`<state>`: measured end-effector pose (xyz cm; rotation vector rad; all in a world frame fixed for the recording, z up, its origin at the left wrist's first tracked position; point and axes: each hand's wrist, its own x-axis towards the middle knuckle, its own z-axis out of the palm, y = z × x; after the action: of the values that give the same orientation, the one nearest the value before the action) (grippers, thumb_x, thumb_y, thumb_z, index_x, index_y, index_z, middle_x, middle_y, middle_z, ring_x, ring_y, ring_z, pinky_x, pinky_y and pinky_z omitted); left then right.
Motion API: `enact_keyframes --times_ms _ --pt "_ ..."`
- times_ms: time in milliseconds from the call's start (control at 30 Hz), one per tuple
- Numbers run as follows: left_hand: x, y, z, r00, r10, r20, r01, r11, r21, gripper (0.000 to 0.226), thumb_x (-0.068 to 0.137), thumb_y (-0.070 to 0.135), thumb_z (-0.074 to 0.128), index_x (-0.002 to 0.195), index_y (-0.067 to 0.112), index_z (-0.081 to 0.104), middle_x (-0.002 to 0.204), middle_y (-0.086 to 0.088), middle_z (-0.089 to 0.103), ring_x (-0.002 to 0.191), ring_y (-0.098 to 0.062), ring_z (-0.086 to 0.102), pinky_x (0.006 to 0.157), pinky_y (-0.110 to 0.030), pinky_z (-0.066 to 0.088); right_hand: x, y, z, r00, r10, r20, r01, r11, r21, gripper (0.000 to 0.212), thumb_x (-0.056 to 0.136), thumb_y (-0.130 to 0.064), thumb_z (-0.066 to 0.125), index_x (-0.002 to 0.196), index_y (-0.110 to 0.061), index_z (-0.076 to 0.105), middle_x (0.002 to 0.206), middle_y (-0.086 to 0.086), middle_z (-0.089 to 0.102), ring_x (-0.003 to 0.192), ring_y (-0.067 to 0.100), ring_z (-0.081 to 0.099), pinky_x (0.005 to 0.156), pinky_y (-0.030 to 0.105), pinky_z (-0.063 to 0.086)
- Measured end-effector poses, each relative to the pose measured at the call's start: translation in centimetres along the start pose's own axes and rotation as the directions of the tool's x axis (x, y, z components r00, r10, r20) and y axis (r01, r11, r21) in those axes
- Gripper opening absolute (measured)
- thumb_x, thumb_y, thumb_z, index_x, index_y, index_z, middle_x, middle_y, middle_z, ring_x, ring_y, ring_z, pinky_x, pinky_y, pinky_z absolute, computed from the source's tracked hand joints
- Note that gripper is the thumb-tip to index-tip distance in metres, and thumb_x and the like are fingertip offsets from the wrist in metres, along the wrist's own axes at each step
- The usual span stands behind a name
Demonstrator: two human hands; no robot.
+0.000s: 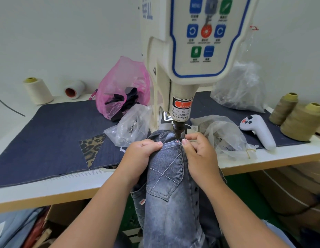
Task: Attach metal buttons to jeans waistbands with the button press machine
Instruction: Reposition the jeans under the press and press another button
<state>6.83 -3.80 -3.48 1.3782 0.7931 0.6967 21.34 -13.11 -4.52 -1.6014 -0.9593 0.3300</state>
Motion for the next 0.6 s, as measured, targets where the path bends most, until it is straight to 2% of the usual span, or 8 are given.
enact_keyframes --times_ms 167,300,433,600 --pt "0.1 0.1 0.0 1.0 0.015 -0.014 -0.015 1.0 -0.004 0.051 0.072 0.04 0.069 0.08 -0.01 0.059 0.077 -0.011 0.061 0.075 -0.02 0.056 0.075 -0.034 0.04 0.1 -0.1 -0.1 1.0 0.007 0.007 -0.007 1.0 0.011 0.01 0.097 -0.025 0.059 0.093 -0.034 0.058 0.083 -0.021 0.072 0.079 -0.004 0.066 0.072 0.021 0.048" --pt "0.0 0.1 0.0 1.0 0.015 -0.012 -0.015 1.0 -0.011 0.049 0.073 0.04 0.069 0.08 -0.008 0.062 0.077 -0.012 0.064 0.075 -0.02 0.059 0.076 -0.034 0.042 0.2 -0.2 -0.3 0.999 0.033 0.018 -0.034 0.999 0.024 0.007 0.097 -0.026 0.06 0.094 -0.033 0.06 0.083 -0.016 0.072 0.08 -0.003 0.066 0.075 0.023 0.05" --pt "0.1 0.1 0.0 1.0 0.001 -0.008 -0.001 1.0 -0.019 0.049 0.074 0.041 0.068 0.079 -0.008 0.062 0.079 -0.014 0.065 0.076 -0.022 0.06 0.078 -0.035 0.043 0.4 -0.3 -0.6 0.996 0.078 0.046 -0.081 0.996 0.048 0.004 0.096 -0.027 0.061 0.096 -0.031 0.062 0.087 -0.01 0.073 0.08 -0.003 0.067 0.072 0.02 0.049" --pt "0.1 -0.3 -0.4 1.0 -0.005 0.022 0.005 1.0 0.012 0.051 0.077 0.048 0.067 0.088 -0.002 0.069 0.095 -0.023 0.072 0.083 -0.028 0.068 0.086 -0.04 0.049 0.8 -0.3 -1.0 0.988 0.118 0.101 -0.125 0.99 0.065 0.007 0.096 -0.027 0.062 0.099 -0.023 0.067 0.088 -0.005 0.076 0.085 0.01 0.071 0.082 0.036 0.057"
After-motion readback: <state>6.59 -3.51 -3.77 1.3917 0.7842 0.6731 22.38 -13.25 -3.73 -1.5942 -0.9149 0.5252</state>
